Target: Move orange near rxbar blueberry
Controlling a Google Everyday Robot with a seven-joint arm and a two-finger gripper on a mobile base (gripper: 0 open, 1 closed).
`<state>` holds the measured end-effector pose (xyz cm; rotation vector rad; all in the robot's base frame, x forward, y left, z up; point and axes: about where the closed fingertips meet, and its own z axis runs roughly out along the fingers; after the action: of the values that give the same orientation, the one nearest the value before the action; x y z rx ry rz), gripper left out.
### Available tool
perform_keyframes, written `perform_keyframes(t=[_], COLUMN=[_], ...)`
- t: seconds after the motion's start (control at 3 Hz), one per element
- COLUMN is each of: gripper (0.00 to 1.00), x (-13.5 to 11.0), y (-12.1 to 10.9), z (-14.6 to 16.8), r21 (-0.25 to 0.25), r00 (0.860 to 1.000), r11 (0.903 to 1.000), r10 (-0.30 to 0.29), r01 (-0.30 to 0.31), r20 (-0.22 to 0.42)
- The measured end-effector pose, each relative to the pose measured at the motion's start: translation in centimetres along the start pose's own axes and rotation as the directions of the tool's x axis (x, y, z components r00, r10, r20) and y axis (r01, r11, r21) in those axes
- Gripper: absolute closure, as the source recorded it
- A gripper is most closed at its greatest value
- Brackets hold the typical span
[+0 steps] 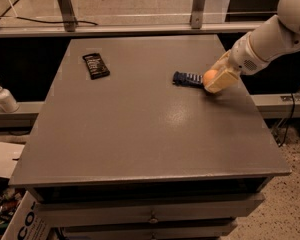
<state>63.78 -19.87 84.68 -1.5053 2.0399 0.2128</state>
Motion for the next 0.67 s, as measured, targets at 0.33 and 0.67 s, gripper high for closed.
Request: perform_keyframes(t=[0.33, 0.67], gripper=[1.0, 1.0], x=[0.81, 1.78], y=[0.2, 0.71], z=[0.29, 0.37], r21=[-0.001, -0.004], r00=[1.0, 1.0], r11=[1.0, 0.9998], r10=[0.01, 0.022], r01=[-0.01, -0.022], r20=[-0.005, -0.01])
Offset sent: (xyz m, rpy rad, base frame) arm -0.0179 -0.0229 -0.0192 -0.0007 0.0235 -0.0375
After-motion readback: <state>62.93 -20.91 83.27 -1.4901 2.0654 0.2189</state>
